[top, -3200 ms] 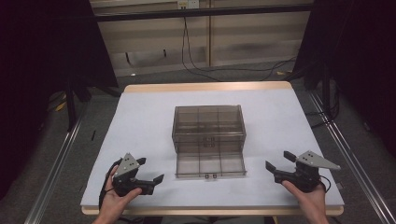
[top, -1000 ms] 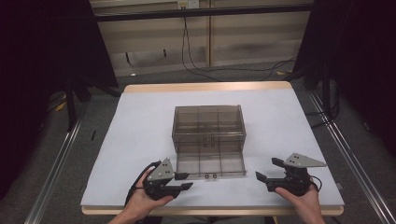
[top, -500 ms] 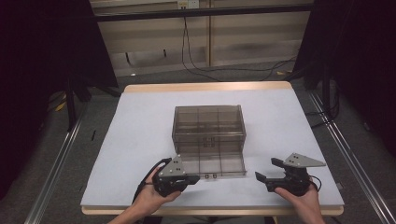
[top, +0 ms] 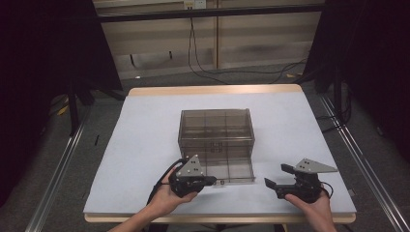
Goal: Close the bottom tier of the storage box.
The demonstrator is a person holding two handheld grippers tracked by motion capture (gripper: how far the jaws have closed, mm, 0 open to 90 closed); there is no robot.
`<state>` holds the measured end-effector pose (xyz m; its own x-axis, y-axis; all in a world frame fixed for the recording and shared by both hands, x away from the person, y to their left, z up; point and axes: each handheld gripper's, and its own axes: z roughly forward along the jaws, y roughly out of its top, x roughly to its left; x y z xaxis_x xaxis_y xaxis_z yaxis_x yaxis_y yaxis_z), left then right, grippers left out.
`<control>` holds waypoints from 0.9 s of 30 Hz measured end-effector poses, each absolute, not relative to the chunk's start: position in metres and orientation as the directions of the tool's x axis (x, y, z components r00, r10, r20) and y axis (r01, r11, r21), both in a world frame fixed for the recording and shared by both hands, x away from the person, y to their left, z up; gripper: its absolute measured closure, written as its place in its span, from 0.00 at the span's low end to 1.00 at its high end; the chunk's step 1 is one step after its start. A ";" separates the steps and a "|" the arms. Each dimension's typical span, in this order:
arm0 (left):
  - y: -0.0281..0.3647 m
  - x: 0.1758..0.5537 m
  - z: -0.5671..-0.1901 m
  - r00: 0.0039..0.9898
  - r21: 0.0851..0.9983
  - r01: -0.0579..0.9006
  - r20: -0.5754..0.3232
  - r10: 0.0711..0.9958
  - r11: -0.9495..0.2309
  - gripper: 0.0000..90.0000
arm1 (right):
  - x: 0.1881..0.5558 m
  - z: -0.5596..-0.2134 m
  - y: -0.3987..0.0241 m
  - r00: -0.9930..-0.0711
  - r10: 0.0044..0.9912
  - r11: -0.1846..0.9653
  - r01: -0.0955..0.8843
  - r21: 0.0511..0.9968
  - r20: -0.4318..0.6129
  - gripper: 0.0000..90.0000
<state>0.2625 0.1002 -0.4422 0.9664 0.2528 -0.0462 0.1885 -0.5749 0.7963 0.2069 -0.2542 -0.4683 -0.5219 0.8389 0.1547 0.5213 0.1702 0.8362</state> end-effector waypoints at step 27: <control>0.100 0.275 -0.466 0.957 0.743 0.240 -0.075 0.279 -0.625 1.00 | 0.206 -0.468 -0.253 -0.532 0.828 0.166 0.531 0.831 0.175 0.16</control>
